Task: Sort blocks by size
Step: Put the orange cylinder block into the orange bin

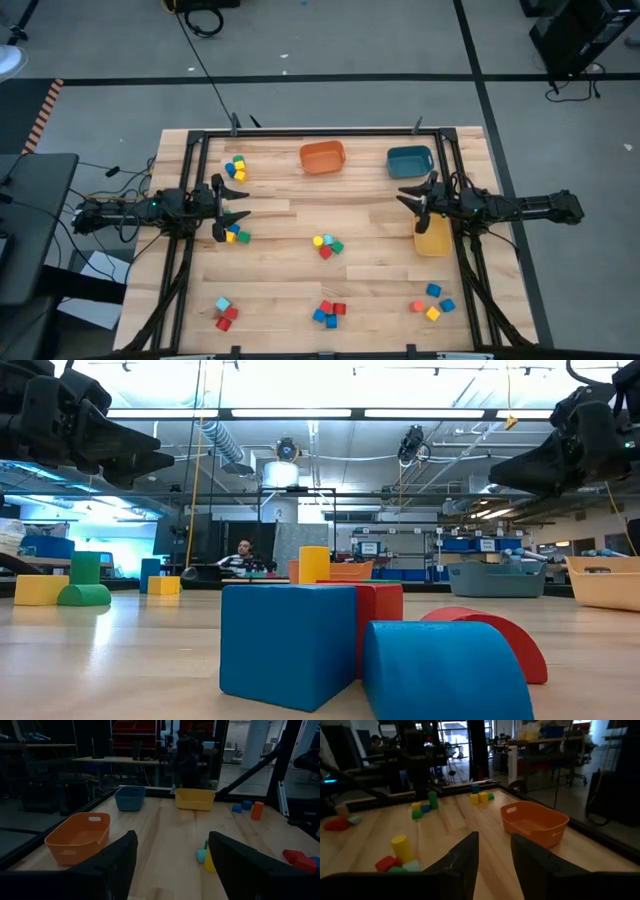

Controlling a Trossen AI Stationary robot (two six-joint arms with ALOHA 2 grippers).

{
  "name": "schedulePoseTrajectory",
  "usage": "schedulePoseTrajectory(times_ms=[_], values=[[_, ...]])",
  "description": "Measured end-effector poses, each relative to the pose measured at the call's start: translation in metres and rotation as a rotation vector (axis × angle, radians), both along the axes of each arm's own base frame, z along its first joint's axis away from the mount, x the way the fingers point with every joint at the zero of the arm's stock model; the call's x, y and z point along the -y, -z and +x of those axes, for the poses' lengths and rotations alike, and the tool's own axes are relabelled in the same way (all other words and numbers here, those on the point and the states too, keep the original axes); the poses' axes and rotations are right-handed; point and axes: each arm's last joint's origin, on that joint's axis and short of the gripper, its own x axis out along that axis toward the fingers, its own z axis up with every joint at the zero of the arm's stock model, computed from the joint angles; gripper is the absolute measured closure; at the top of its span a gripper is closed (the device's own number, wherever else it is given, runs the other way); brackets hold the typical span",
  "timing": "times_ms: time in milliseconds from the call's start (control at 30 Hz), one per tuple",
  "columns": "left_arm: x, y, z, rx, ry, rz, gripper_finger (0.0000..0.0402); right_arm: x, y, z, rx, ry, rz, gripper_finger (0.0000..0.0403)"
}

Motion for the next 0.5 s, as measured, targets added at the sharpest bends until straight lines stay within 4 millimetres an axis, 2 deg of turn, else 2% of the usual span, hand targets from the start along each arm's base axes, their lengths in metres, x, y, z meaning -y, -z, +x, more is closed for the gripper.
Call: schedulePoseTrajectory(times_ms=[333,500], values=[[0.0000,0.0000,0.0000,0.000,0.000,0.000,0.0149,0.0024,-0.0065,-0.0008,0.061,0.088,-0.022,0.0274],[0.0000,0.0000,0.0000,0.000,0.000,0.000,0.0149,0.0024,-0.0080,-0.0008,0.069,0.088,-0.036,0.0255]])
